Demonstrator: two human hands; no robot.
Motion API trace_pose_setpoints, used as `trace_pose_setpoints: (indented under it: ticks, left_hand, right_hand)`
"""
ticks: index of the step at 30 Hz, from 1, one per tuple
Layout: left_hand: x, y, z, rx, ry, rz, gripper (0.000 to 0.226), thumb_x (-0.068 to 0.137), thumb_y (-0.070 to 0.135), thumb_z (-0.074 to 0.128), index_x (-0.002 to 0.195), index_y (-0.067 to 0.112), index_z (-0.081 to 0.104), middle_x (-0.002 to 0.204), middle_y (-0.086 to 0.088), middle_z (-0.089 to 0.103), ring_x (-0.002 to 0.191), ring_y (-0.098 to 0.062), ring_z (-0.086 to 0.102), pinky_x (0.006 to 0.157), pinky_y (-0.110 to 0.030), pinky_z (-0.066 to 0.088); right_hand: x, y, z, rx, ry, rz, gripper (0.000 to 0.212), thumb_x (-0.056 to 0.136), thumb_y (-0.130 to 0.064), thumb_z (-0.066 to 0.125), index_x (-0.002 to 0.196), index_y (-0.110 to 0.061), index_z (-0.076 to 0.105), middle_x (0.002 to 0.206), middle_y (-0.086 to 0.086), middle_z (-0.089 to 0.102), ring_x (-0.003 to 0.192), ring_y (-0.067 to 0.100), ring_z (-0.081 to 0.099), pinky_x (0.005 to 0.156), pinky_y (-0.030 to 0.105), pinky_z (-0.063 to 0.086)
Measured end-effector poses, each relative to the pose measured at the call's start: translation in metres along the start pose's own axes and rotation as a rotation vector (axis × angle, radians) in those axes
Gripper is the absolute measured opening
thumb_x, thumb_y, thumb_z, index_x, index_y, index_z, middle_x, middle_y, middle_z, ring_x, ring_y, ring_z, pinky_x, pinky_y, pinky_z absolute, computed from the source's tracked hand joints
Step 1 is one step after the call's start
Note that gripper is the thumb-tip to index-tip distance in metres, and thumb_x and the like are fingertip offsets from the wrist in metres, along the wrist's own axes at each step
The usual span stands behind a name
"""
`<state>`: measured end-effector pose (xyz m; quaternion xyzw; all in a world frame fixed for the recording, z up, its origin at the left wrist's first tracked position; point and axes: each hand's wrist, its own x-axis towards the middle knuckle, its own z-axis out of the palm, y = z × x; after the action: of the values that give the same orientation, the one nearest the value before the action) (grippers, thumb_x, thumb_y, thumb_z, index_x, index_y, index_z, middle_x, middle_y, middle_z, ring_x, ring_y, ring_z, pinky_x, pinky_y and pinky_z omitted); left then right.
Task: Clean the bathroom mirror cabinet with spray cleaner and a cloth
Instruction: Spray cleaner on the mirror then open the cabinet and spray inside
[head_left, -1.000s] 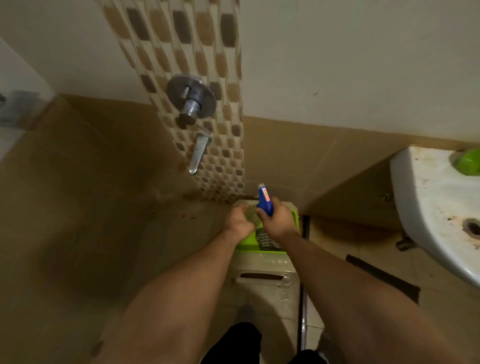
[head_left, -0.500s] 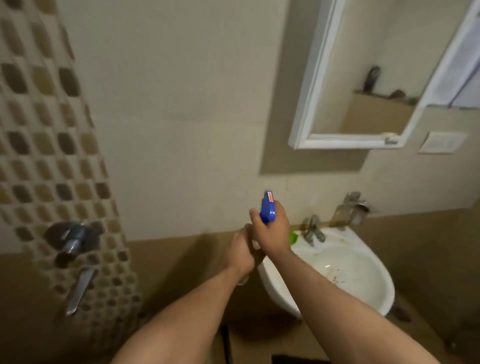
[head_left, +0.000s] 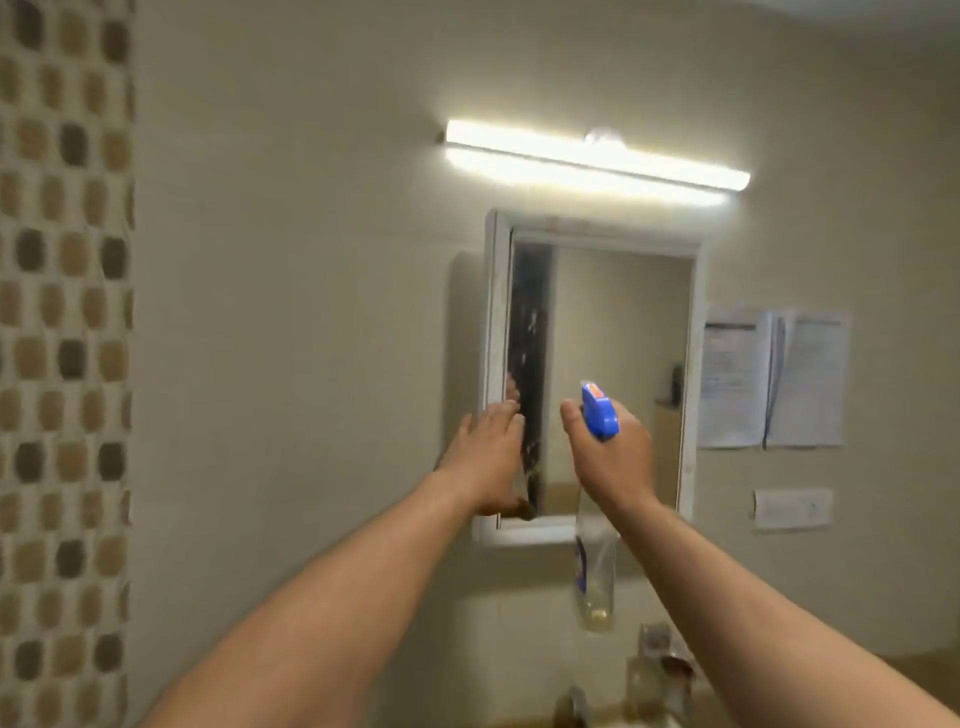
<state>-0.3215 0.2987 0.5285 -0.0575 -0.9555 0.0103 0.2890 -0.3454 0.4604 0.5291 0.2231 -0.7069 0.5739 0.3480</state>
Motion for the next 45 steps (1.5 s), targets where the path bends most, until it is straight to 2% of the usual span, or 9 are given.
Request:
trace_pose_setpoints:
  ticks: [3,8,10,18,24,31,36,41,45]
  left_hand:
    - [0.051,-0.013,-0.033,0.225,0.118,-0.103,0.122,0.082,0.043,0.082,0.165,0.011,-0.001,0.174,-0.007,-0.007,0.161,-0.028,-0.005,0.130,-0.054,0.005]
    - [0.097,-0.031,-0.037,0.456,0.199,-0.179,0.107,0.098,0.032,0.063,0.159,0.002,-0.020,0.164,-0.020,-0.034,0.157,-0.035,-0.021,0.129,-0.050,0.000]
    - [0.101,-0.041,-0.022,0.465,0.204,-0.198,0.105,0.099,0.027,0.060,0.158,0.001,-0.023,0.155,-0.021,-0.046,0.154,-0.036,-0.028,0.128,-0.049,-0.005]
    - [0.116,-0.058,-0.014,0.449,0.170,-0.190,0.152,0.080,0.060,0.078,0.137,0.001,-0.049,0.142,-0.020,-0.062,0.136,-0.036,-0.051,0.120,-0.047,-0.021]
    - [0.129,-0.053,-0.021,0.531,0.173,-0.190,0.145,0.084,0.049,0.078,0.142,-0.003,-0.044,0.149,-0.024,-0.054,0.140,-0.039,-0.047,0.125,-0.051,-0.014]
    - [0.135,-0.047,-0.020,0.581,0.189,-0.171,0.139,0.088,0.038,0.077,0.143,-0.005,-0.043,0.145,-0.027,-0.057,0.143,-0.041,-0.042,0.128,-0.053,-0.007]
    - [0.133,-0.052,-0.013,0.566,0.212,-0.199,0.140,0.084,0.048,0.076,0.147,-0.005,-0.038,0.150,-0.026,-0.053,0.147,-0.041,-0.040,0.129,-0.053,-0.002]
    - [0.126,-0.054,-0.008,0.526,0.244,-0.206,0.135,0.088,0.050,0.071,0.148,-0.005,-0.037,0.153,-0.025,-0.050,0.150,-0.040,-0.036,0.129,-0.051,-0.001]
    - [0.111,-0.045,-0.003,0.494,0.242,-0.221,0.119,0.097,0.040,0.063,0.151,-0.004,-0.033,0.154,-0.025,-0.049,0.152,-0.039,-0.032,0.130,-0.050,-0.002]
  right_hand:
    - [0.039,-0.021,-0.010,-0.032,-0.020,-0.077,0.025,0.100,-0.039,0.065,0.079,-0.029,0.056,0.068,-0.007,0.059,0.061,-0.008,0.056,0.055,0.004,0.042]
    - [0.075,-0.040,0.000,-0.106,0.005,-0.164,0.030,0.098,-0.048,0.063,0.076,-0.028,0.057,0.064,-0.005,0.058,0.054,0.007,0.054,0.055,0.024,0.052]
    - [0.084,-0.044,0.005,-0.099,0.010,-0.170,0.030,0.097,-0.051,0.062,0.076,-0.030,0.054,0.064,-0.007,0.056,0.055,0.000,0.057,0.049,0.015,0.046]
    - [0.128,-0.069,0.011,-0.150,0.051,-0.133,0.035,0.099,-0.050,0.059,0.073,-0.028,0.051,0.062,-0.007,0.052,0.051,0.007,0.047,0.051,0.013,0.033]
    - [0.151,-0.065,0.003,-0.153,0.052,-0.098,0.036,0.100,-0.043,0.062,0.072,-0.023,0.054,0.061,-0.004,0.053,0.051,0.007,0.046,0.050,0.017,0.034]
    - [0.195,-0.036,-0.055,-0.195,0.299,0.104,0.044,0.101,-0.043,0.063,0.068,-0.016,0.051,0.061,0.001,0.051,0.052,0.013,0.046,0.049,0.024,0.032]
    - [0.204,-0.004,-0.095,-0.323,0.455,0.241,0.047,0.099,-0.047,0.061,0.065,-0.016,0.049,0.062,0.002,0.052,0.052,0.014,0.046,0.047,0.024,0.026]
    - [0.196,0.025,-0.109,-0.316,0.448,0.283,0.048,0.100,-0.043,0.062,0.063,-0.014,0.051,0.059,0.004,0.052,0.051,0.019,0.048,0.053,0.030,0.043]
    - [0.164,0.035,-0.098,-0.302,0.348,0.239,0.047,0.099,-0.044,0.065,0.063,-0.016,0.051,0.057,0.000,0.050,0.049,0.015,0.044,0.049,0.025,0.034]
